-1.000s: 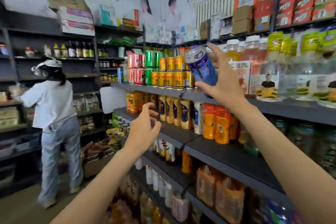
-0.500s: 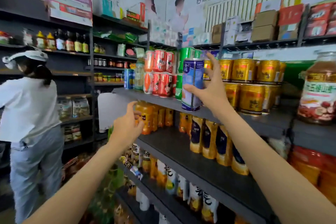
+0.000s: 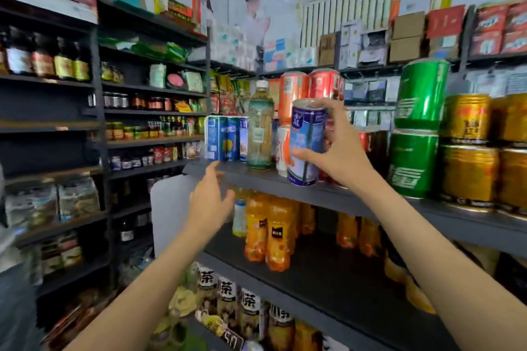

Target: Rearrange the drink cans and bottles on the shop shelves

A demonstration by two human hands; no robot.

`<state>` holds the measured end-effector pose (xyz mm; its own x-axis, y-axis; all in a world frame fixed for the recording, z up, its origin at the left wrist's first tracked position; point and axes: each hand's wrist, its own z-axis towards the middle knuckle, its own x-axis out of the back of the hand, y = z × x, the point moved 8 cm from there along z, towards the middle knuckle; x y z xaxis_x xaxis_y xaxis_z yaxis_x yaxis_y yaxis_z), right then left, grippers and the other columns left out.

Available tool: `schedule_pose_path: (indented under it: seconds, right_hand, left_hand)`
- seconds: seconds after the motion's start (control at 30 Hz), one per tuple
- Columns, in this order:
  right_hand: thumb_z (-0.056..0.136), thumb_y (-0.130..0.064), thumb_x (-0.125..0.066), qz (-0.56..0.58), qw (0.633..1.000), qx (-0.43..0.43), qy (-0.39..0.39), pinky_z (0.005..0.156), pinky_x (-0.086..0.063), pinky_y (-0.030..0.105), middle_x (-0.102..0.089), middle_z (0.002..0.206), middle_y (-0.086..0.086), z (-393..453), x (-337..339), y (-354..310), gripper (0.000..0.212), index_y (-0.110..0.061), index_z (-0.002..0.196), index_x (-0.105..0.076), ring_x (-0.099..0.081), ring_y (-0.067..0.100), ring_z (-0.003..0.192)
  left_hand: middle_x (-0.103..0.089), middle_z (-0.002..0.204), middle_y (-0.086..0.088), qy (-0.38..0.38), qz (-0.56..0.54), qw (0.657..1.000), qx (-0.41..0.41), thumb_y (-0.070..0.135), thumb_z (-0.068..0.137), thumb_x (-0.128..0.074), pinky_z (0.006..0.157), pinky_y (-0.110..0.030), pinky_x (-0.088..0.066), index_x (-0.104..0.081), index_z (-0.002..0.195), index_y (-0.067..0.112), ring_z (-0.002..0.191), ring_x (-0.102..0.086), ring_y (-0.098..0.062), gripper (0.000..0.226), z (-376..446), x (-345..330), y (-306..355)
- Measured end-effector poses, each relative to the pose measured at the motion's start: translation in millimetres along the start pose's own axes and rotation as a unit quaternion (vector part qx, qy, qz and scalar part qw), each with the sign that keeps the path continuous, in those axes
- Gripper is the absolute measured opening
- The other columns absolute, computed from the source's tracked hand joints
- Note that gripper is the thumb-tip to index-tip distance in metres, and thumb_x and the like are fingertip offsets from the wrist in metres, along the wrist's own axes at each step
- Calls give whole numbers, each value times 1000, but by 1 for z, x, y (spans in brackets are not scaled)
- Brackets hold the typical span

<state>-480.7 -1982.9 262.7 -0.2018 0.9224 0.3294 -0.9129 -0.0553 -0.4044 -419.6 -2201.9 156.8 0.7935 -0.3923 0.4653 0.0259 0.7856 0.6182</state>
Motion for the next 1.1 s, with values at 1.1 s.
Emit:
schedule_pose_path:
  seconds: [1.1]
  right_hand:
    - [89,-13,-61,-475,871,-119,41,65,-55,42,-25,146,20,78,-252,114,47,-12,132,-44,-56,35,101]
  left_hand:
    - [-38,143,-12,-80,-97,984,-125,13,87,-57,101,-37,-34,-24,142,8,127,-40,-30,65,188,-38,-120]
